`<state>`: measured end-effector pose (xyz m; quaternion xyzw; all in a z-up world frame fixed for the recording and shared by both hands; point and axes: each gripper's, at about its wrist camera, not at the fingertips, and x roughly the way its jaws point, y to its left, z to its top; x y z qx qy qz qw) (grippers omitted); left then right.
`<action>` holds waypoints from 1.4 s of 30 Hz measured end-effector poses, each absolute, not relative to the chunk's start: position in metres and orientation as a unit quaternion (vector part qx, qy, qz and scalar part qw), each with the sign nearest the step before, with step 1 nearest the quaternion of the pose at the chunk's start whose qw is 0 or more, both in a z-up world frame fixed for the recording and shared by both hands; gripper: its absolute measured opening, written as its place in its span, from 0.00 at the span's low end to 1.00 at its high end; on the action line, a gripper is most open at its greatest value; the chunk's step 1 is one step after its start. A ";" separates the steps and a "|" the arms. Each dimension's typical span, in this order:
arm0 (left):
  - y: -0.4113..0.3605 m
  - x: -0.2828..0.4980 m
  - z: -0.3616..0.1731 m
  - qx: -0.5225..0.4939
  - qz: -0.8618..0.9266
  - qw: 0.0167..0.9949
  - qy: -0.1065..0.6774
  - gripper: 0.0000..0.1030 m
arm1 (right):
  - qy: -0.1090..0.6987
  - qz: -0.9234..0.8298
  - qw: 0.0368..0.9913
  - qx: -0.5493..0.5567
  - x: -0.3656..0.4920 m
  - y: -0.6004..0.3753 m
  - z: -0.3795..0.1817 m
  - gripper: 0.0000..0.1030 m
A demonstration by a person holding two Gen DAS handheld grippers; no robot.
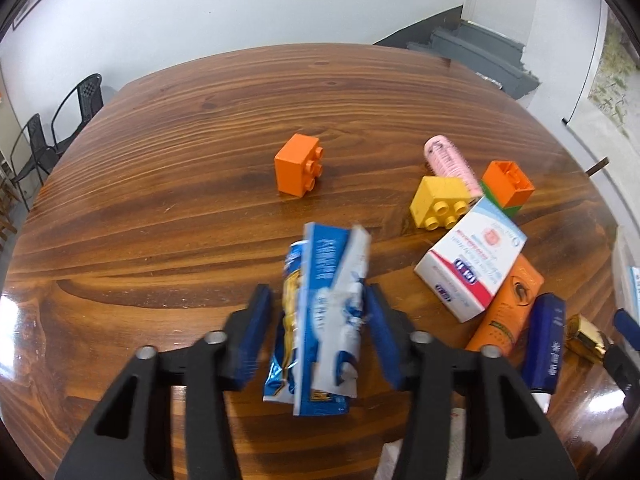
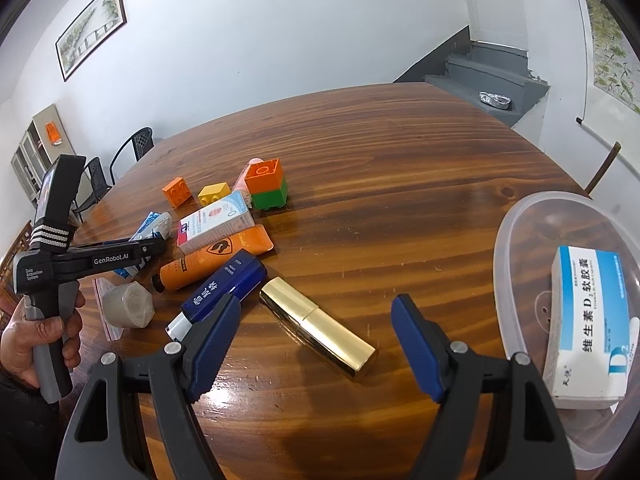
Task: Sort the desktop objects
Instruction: 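Grasp the blue snack packet with the left gripper while the right grasps the gold tube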
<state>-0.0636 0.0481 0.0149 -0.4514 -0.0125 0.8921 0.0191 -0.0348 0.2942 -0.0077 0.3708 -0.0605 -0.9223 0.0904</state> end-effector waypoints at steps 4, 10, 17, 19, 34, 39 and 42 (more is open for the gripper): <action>0.045 -0.063 0.018 -0.450 0.893 0.019 -0.022 0.43 | -0.063 -0.921 0.090 0.373 -0.035 0.295 -0.009 0.79; 0.045 -0.063 0.022 -0.454 0.891 0.022 -0.023 0.43 | -0.063 -0.921 0.092 0.373 -0.035 0.294 -0.009 0.79; 0.043 -0.051 0.029 -0.443 0.896 0.014 -0.002 0.52 | -0.065 -0.920 0.094 0.375 -0.036 0.294 -0.010 0.79; 0.040 -0.046 0.029 -0.436 0.900 0.014 -0.004 0.61 | -0.066 -0.920 0.095 0.375 -0.037 0.294 -0.010 0.79; 0.037 -0.043 0.023 -0.439 0.898 0.026 -0.021 0.65 | -0.049 -0.919 0.096 0.380 -0.043 0.290 -0.008 0.79; 0.040 -0.046 0.014 -0.447 0.894 0.021 -0.015 0.65 | -0.053 -0.911 0.105 0.396 -0.051 0.291 -0.014 0.79; 0.044 -0.046 0.010 -0.446 0.895 0.019 -0.004 0.64 | -0.056 -0.908 0.111 0.400 -0.053 0.290 -0.016 0.79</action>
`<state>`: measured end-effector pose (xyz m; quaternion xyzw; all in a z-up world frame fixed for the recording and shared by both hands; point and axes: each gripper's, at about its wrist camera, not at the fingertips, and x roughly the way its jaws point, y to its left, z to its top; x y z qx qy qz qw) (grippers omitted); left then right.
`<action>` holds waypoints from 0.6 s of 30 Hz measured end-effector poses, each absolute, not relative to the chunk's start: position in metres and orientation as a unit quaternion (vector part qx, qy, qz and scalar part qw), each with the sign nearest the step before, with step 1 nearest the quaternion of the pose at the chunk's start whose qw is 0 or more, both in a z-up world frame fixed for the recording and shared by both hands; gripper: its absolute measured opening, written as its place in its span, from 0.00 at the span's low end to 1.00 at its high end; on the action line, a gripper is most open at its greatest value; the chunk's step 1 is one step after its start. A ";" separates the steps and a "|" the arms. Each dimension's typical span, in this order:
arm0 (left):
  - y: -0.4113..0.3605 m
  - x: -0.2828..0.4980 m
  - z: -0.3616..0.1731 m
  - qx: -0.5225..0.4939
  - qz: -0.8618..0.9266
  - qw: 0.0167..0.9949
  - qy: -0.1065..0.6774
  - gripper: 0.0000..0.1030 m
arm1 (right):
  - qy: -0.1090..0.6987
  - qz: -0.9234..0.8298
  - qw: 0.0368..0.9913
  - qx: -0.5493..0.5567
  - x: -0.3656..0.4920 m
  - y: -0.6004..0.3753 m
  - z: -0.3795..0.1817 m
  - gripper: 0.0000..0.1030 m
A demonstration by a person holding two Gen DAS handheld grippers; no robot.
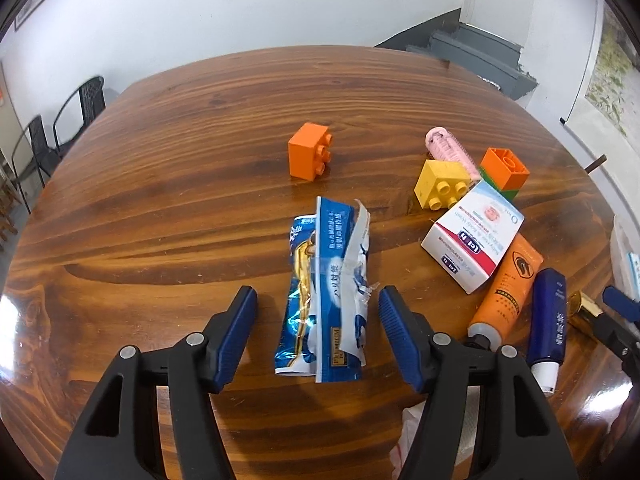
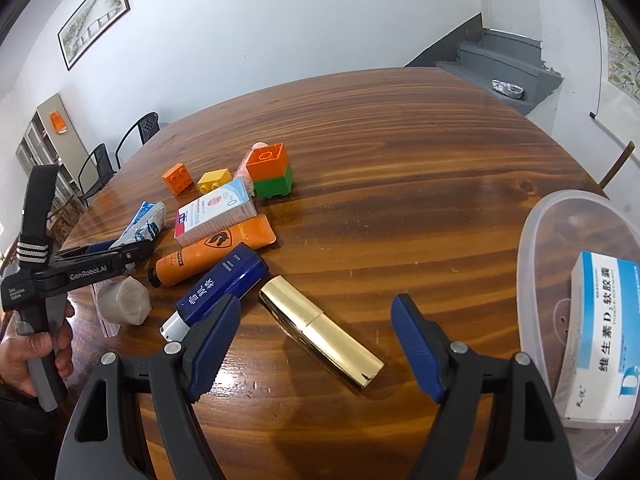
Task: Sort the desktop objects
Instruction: 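Grasp the blue snack packet with the left gripper while the right grasps the gold tube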
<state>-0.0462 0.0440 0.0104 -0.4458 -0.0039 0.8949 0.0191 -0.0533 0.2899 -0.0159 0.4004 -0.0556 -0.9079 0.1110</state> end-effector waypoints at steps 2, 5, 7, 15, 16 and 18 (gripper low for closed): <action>0.047 -0.043 0.011 -0.438 0.899 0.020 0.000 0.47 | -0.048 -0.907 0.112 0.402 -0.054 0.287 -0.017 0.79; 0.047 -0.042 0.013 -0.436 0.900 0.027 -0.004 0.39 | -0.039 -0.905 0.112 0.408 -0.056 0.285 -0.020 0.75; 0.046 -0.041 0.013 -0.435 0.900 0.029 -0.007 0.39 | -0.040 -0.900 0.114 0.418 -0.057 0.285 -0.023 0.58; 0.051 -0.037 0.017 -0.427 0.903 0.036 -0.005 0.39 | -0.030 -0.898 0.104 0.426 -0.053 0.283 -0.025 0.27; 0.051 -0.037 0.017 -0.425 0.904 0.035 -0.006 0.39 | -0.033 -0.898 0.104 0.426 -0.053 0.284 -0.025 0.24; 0.049 -0.036 0.020 -0.420 0.907 0.033 -0.010 0.39 | -0.036 -0.898 0.102 0.426 -0.053 0.284 -0.025 0.24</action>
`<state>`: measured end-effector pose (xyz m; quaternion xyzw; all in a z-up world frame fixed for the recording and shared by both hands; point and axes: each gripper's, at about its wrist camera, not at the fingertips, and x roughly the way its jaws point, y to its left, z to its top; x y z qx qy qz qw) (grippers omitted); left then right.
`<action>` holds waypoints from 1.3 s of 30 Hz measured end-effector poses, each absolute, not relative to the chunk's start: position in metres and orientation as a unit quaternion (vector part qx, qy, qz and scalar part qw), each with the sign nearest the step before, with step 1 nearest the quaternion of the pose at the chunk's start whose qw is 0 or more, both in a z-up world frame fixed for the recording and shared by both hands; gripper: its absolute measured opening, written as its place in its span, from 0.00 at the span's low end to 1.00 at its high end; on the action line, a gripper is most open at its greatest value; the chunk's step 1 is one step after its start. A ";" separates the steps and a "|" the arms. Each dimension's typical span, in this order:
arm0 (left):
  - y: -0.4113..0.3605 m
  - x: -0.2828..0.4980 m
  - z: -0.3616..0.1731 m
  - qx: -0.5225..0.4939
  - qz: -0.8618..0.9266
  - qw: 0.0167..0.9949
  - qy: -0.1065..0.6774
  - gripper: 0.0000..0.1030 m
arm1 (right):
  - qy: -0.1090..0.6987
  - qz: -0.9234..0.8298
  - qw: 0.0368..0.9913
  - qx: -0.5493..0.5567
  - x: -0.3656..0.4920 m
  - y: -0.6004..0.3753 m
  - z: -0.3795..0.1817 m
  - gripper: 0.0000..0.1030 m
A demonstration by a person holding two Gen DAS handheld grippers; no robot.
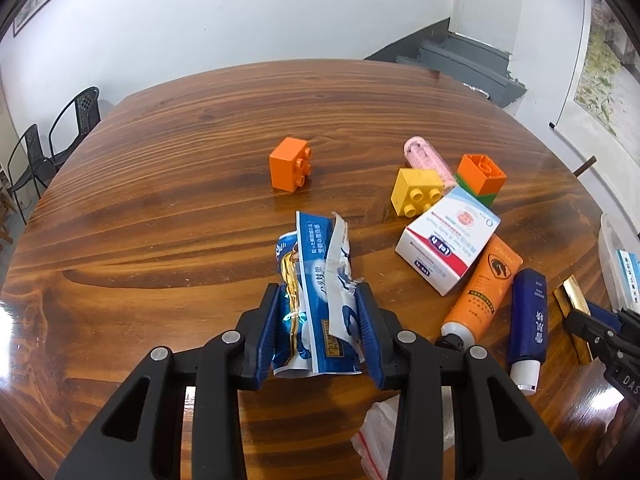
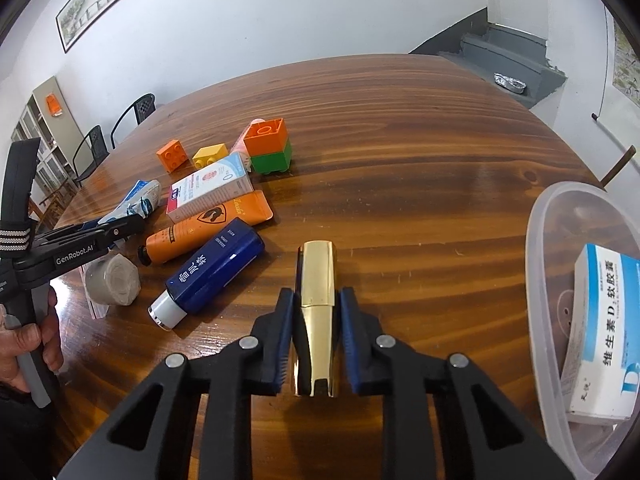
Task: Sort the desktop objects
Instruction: 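Grasp the blue snack packet with the left gripper while the right grasps the gold tube, then carry the snack packet and gold tube over the clear bowl with both grippers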
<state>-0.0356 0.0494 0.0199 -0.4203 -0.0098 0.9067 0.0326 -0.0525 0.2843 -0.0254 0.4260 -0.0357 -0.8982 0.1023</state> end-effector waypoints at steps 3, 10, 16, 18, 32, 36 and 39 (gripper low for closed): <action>0.048 -0.033 0.025 -0.411 0.911 0.031 -0.016 0.39 | -0.044 -0.899 0.098 0.425 -0.052 0.287 -0.025 0.24; 0.055 -0.029 0.035 -0.393 0.919 0.031 -0.007 0.39 | -0.082 -0.908 0.087 0.401 -0.043 0.299 -0.019 0.24; 0.064 -0.024 0.042 -0.378 0.925 0.031 0.002 0.39 | -0.107 -0.914 0.078 0.383 -0.034 0.308 -0.014 0.24; 0.067 -0.023 0.044 -0.373 0.927 0.034 0.002 0.39 | -0.112 -0.917 0.075 0.376 -0.032 0.311 -0.011 0.24; 0.107 -0.012 0.055 -0.356 0.932 0.065 0.024 0.39 | -0.133 -0.928 0.059 0.343 -0.012 0.328 0.003 0.24; 0.120 -0.007 0.058 -0.354 0.932 0.079 0.027 0.39 | -0.136 -0.932 0.053 0.332 -0.004 0.334 0.007 0.24; 0.130 -0.004 0.060 -0.352 0.931 0.090 0.028 0.39 | -0.141 -0.935 0.047 0.321 0.002 0.340 0.011 0.24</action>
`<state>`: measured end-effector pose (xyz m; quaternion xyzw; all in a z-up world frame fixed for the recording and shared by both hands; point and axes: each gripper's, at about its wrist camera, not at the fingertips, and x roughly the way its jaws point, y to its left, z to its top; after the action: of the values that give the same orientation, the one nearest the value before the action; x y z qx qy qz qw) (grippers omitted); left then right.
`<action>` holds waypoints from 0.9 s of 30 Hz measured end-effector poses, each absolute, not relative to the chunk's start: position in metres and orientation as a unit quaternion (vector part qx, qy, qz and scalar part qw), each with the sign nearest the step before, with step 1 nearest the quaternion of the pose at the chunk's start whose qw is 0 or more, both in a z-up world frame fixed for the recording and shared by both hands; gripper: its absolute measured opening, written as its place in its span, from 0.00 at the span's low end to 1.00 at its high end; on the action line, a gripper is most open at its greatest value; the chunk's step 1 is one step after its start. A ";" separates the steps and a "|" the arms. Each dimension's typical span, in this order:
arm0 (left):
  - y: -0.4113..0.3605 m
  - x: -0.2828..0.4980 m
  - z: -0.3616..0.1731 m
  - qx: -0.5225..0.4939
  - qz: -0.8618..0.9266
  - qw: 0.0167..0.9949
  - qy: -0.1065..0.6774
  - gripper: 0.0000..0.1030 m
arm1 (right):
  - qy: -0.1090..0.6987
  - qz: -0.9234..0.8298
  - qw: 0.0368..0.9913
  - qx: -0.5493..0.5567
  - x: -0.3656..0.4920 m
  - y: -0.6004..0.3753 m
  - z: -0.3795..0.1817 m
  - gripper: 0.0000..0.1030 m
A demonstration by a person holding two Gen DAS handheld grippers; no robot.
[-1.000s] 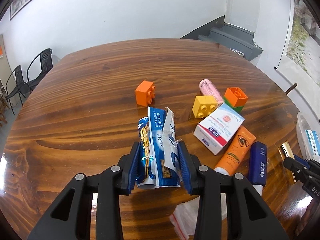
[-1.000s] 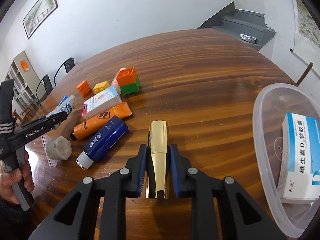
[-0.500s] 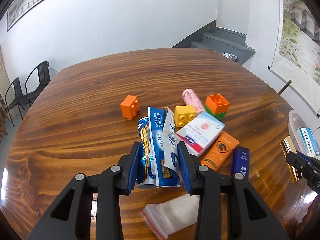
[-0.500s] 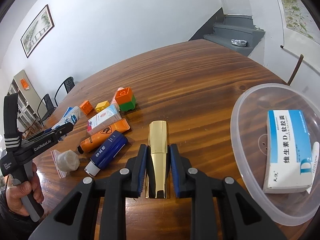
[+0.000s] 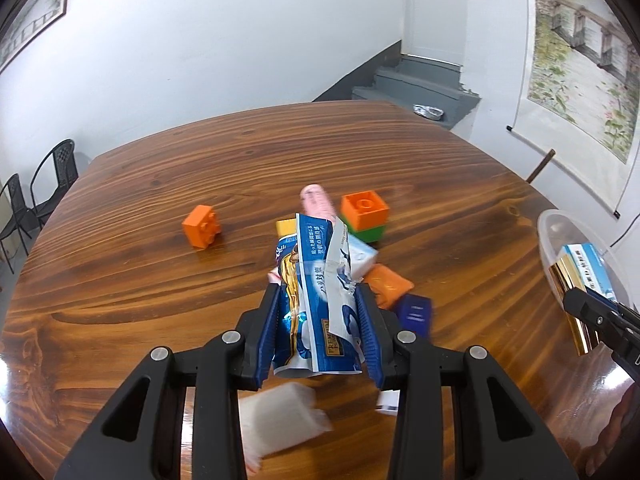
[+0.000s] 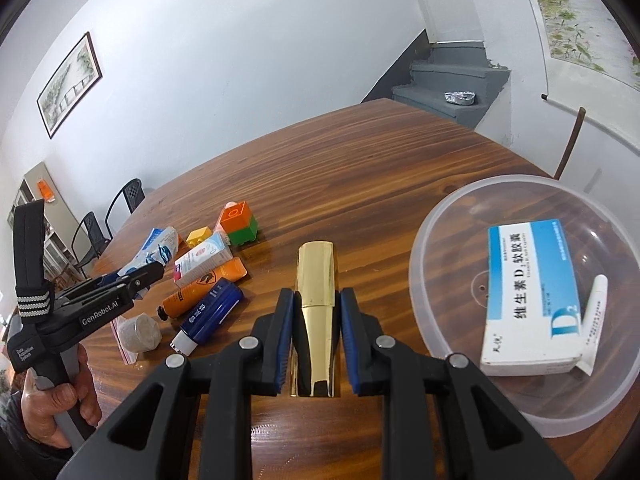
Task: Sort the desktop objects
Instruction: 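Carry the snack packet and gold tube over the clear bowl with both grippers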
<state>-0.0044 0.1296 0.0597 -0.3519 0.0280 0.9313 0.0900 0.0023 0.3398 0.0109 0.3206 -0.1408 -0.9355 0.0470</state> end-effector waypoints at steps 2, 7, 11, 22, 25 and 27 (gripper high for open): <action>0.138 -0.002 0.061 -0.351 0.931 0.100 0.029 0.39 | -0.144 -0.938 0.041 0.313 0.007 0.344 0.013 0.24; 0.160 0.004 0.060 -0.355 0.926 0.126 0.034 0.39 | -0.142 -0.946 0.020 0.289 0.020 0.356 0.021 0.24; 0.176 0.009 0.060 -0.357 0.922 0.144 0.039 0.39 | -0.149 -0.951 0.002 0.270 0.029 0.369 0.029 0.24; 0.224 0.018 0.061 -0.361 0.912 0.187 0.059 0.39 | -0.186 -0.948 -0.050 0.254 0.047 0.419 0.028 0.24; 0.237 0.019 0.061 -0.364 0.907 0.203 0.061 0.39 | -0.191 -0.947 -0.054 0.251 0.050 0.424 0.027 0.24; 0.245 0.018 0.062 -0.363 0.905 0.209 0.066 0.39 | -0.194 -0.947 -0.058 0.248 0.050 0.428 0.027 0.24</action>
<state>0.0181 0.2450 0.0625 -0.3633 0.0657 0.9054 0.2095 0.0499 0.4276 0.0273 0.2476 -0.1941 -0.9474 -0.0583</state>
